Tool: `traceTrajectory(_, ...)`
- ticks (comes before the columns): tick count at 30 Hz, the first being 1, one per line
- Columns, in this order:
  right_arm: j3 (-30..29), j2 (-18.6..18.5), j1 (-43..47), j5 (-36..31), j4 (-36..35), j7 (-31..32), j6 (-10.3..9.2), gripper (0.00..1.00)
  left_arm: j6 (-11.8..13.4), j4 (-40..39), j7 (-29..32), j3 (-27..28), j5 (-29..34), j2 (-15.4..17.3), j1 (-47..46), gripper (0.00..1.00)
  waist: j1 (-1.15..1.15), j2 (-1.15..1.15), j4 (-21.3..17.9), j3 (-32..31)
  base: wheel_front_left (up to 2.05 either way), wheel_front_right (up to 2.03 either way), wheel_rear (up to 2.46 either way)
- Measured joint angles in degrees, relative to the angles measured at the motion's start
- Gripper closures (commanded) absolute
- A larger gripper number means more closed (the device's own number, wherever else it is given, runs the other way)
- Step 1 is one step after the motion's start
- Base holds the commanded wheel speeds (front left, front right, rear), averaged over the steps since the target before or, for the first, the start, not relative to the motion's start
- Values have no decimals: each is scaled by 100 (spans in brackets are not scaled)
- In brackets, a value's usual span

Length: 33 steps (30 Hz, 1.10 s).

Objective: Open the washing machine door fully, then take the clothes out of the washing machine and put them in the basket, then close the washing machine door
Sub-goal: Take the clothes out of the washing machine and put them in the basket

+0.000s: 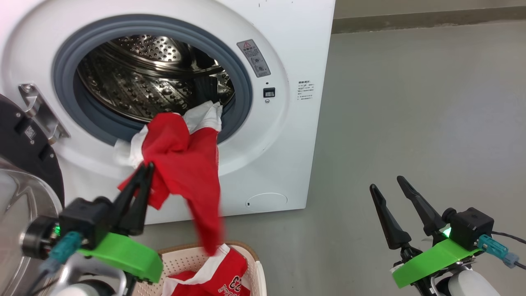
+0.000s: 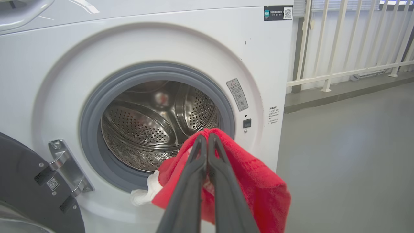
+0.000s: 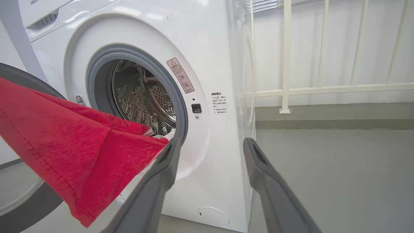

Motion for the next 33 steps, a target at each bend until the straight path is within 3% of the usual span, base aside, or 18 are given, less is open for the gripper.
traceTrajectory(7, 5, 29, 9, 0, -14, 0, 0, 0, 379, -1438, 372, 372, 169, 377, 1, 100, 0, 0, 28, -13, 0, 0, 0)
traceTrajectory(14, 45, 26, 8, 0, -27, 0, 0, 0, 461, -1235, 516, 344, 7, 330, 584, 100, 0, 0, 25, 10, 0, 0, 0)
traceTrajectory(17, 93, 21, 8, 0, -23, 0, 0, 0, 444, -776, 405, 190, -75, 190, 844, 100, 0, 0, 15, 37, 0, 0, 0)
traceTrajectory(25, 145, -23, 0, 20, -1, 0, 0, 0, -132, 1314, -248, -314, -400, -360, 1057, 100, 0, 0, -41, 146, 0, 0, 0)
traceTrajectory(33, 261, -145, -83, 53, 43, 0, 0, 0, -684, 3797, -954, -541, -523, -886, 343, 100, 0, 0, -140, 207, 0, 0, 0)
